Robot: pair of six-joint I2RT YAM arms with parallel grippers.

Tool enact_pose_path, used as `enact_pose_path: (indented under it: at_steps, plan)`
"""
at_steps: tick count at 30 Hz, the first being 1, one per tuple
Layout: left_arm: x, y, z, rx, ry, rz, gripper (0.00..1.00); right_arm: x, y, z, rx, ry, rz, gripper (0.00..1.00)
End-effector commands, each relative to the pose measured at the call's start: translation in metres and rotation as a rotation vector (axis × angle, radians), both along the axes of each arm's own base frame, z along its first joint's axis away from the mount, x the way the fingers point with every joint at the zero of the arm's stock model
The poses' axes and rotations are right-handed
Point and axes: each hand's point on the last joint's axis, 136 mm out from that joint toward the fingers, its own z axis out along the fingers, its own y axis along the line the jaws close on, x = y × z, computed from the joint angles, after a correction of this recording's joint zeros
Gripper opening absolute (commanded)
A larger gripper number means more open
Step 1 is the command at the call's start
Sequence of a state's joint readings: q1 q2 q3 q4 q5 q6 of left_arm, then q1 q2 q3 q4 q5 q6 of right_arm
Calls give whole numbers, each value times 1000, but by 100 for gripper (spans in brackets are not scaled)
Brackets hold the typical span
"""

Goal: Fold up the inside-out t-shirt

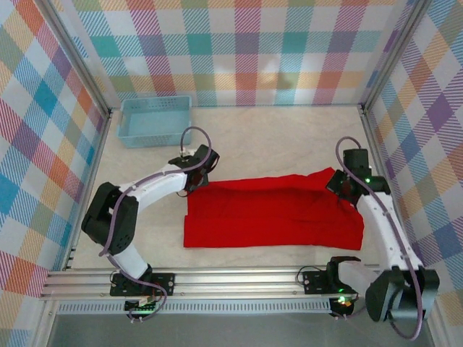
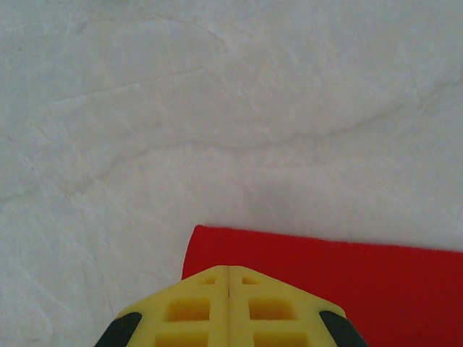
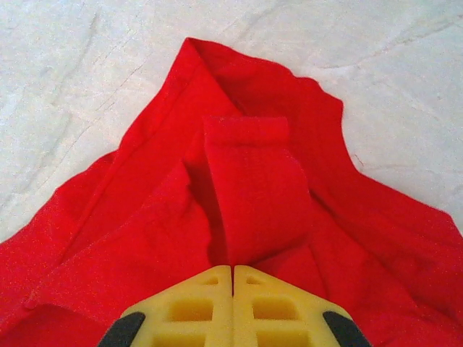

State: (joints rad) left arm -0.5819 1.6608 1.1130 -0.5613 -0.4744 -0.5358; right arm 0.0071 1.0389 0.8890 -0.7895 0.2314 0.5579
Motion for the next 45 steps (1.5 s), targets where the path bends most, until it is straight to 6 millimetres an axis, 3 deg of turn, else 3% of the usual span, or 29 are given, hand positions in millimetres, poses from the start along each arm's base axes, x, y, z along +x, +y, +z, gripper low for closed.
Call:
enact_pose_path:
  at_steps: [1, 9, 16, 21, 24, 29, 32, 35, 37, 39, 41, 45]
  plan:
    - [-9, 5, 8, -3, -43, 28, 0, -22, 1, 4, 27, 4, -45, 0]
    - [-41, 1, 2, 22, -37, 0, 0, -64, 0, -16, 48, 71, -90, 0]
    - [-67, -12, -14, 24, -11, -44, 0, -81, 2, -19, 123, 27, -196, 0]
    - [-79, -1, -31, 76, 20, -19, 0, -94, 7, -37, 177, 66, -236, 0]
    - [-83, 5, -30, 108, 5, -6, 0, -99, 9, -43, 193, 75, -255, 0]
    - [-83, 6, -8, 189, -66, -14, 4, -101, 4, -36, 172, 47, -268, 0]
    - [-84, 4, -3, 199, -79, -14, 11, -100, 3, -30, 169, 36, -263, 19]
    - [-85, 7, 6, 171, -105, 3, 23, -97, -1, -19, 140, -1, -252, 42]
    - [-83, 6, 24, 132, -153, 4, 33, -90, -9, -1, 92, -56, -242, 59]
    - [-78, 0, 45, 79, -209, -8, 39, -74, -6, 17, 80, -119, -181, 62]
    - [-70, -18, 58, 2, -232, -64, 45, -51, 8, 26, 115, -159, -85, 63]
    - [-54, -72, 55, -126, -183, -200, 46, -2, 47, 8, 259, -103, 92, 67]
